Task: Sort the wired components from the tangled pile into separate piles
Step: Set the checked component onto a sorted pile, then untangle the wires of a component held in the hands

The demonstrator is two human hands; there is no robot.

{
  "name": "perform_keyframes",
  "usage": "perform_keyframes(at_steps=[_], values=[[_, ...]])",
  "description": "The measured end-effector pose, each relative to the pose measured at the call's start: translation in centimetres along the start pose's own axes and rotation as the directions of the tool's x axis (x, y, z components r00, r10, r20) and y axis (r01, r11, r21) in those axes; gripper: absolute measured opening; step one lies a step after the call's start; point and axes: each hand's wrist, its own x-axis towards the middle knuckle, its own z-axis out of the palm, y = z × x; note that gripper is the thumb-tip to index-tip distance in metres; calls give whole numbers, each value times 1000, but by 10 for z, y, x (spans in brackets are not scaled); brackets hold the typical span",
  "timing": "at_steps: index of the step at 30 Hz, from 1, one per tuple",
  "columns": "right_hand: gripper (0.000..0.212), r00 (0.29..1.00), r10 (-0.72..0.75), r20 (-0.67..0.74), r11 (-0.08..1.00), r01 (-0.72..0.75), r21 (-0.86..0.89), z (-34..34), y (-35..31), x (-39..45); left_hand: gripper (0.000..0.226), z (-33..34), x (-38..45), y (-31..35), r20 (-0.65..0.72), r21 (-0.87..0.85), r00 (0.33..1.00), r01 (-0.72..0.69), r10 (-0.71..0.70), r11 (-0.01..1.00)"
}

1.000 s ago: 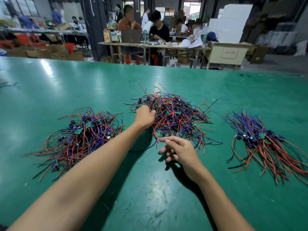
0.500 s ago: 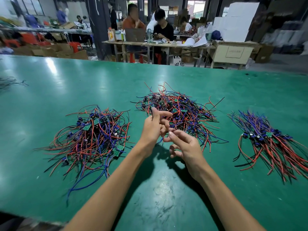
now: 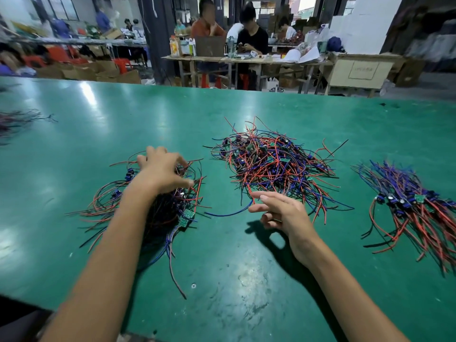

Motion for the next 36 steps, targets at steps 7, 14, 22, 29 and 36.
perform_keyframes(at_steps=[7,14,22,29,36], values=[[17,984,-63,-169,998,57,-38,1,7,4,41,23,-19,44,-56,-21,943,-330,328,944],[18,924,-179,-339,983,153,-101,-10,6,6,39,69,-16,69,181,-82,921,-335,344,939],[18,920,-171,-352,984,142,-107,-11,8,10,43,-5,-14,21,-242,-50,961,-152,136,987],[18,917,-177,-358,982,139,-129,-13,12,12,25,-5,7,50,-287,9,936,217,-205,976],[19,931,-190,-313,976,145,-160,-18,18,15,39,33,30,163,-329,-93,843,-477,425,874]])
